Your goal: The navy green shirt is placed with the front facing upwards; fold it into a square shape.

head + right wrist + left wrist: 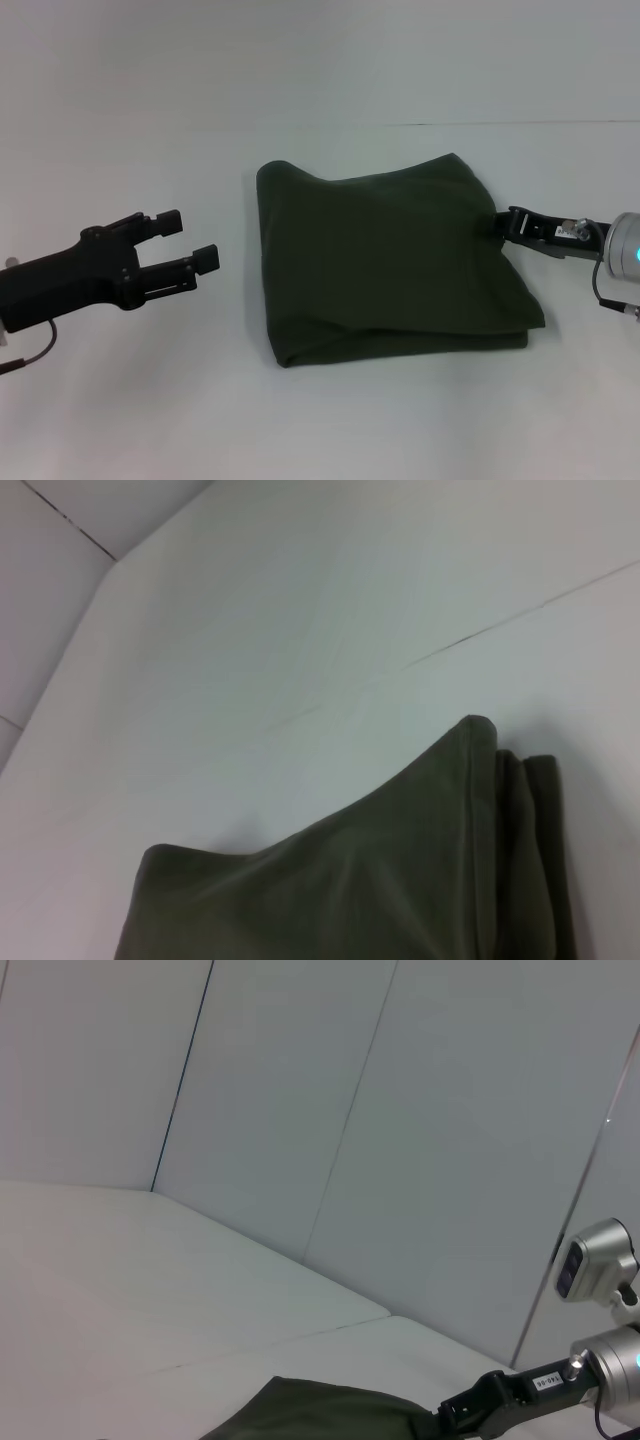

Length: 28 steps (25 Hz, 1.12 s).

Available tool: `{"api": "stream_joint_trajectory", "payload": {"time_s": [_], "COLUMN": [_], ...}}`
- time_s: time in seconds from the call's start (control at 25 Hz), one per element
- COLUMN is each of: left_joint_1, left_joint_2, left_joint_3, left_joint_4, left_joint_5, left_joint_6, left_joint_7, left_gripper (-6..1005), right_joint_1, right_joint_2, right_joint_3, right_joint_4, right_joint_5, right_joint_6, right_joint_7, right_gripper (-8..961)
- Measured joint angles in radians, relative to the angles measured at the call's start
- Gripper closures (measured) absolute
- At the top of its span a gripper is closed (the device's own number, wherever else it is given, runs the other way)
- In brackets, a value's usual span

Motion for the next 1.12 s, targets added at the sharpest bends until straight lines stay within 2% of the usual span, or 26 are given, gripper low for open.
{"api": "stream_joint_trajectory", "payload": {"time_s": [0.6, 0.88, 1.0, 1.12], "left_joint_1": [-0.001, -0.001, -0.001, -0.004], "left_joint_2": [0.002, 0.002, 0.002, 0.004], "left_joint_3": [0.000, -0.002, -0.003, -0.003], "left_joint_4": [0.000, 0.005, 0.007, 0.008], "left_joint_5": [0.000, -0.006, -0.021, -0.034], "left_joint_6": [-0.002, 0.004, 0.009, 0.016], "left_joint_7": [-0.010, -0.011, -0.011, -0.011], "left_gripper": [113, 114, 114, 114], "right_joint_1": [-0.020, -0.054, -0.064, -0.074], "right_joint_2": [-0.001, -0.013, -0.028, -0.053], "right_joint_3": [0.000, 0.020, 0.045, 0.054], "right_joint_4": [0.000, -0.001, -0.015, -0.033], "right_joint_5": [0.053, 0.118, 0.120, 0.120], "right_joint_6": [-0.002, -0.006, -0.012, -0.035], "right_joint_7": [-0.026, -0.083, -0.104, -0.107], "right_gripper": [765, 753, 650, 547]}}
